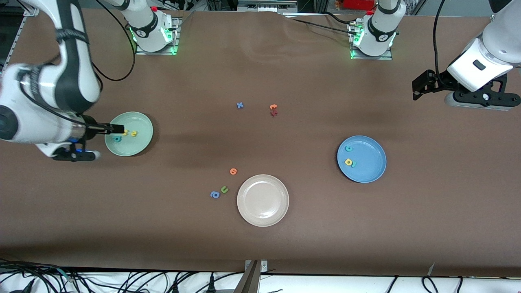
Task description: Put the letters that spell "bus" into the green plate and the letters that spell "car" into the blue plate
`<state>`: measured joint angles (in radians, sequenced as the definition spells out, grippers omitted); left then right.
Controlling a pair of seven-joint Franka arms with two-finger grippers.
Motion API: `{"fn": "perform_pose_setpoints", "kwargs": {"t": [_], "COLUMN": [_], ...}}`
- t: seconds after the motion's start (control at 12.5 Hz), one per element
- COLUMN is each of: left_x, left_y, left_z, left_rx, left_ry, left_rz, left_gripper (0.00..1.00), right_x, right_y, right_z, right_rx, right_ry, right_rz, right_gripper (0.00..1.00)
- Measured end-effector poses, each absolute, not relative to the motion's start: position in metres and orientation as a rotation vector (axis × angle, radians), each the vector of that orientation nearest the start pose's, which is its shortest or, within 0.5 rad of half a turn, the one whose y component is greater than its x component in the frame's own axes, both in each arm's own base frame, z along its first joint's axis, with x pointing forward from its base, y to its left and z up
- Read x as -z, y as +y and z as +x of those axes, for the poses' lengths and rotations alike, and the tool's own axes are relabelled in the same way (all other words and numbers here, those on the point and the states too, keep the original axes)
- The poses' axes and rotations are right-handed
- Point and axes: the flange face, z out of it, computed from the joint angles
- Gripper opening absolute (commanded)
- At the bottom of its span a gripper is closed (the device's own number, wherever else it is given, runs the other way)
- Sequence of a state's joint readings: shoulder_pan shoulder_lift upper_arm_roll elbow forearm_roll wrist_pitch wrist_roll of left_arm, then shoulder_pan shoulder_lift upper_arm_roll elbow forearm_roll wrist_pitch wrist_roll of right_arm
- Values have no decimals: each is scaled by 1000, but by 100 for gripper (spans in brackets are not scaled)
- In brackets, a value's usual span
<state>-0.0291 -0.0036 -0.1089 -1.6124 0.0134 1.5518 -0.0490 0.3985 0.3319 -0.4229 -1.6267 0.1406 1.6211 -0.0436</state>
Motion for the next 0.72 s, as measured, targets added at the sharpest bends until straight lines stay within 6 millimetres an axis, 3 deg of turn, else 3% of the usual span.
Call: {"fn": "perform_pose_setpoints", "kwargs": {"t": [0.16,0.32,0.72], "left_x": [-605,-605,-605], "left_y": [-74,-74,-74], "left_z": [545,545,545], "left_rx": [-87,-87,-86], "left_ry": [139,139,139], "left_rz": [-3118,-3118,-3118], "left_gripper": [100,100,100], "right_x": [-473,-503,-508], "right_y": [24,21,17], "right_z": [617,614,613], "right_rx": [-381,-304,-288], "right_ry": [4,2,-4], "right_rz": [-3095,-3091,-3123], "right_gripper": [99,99,100]}}
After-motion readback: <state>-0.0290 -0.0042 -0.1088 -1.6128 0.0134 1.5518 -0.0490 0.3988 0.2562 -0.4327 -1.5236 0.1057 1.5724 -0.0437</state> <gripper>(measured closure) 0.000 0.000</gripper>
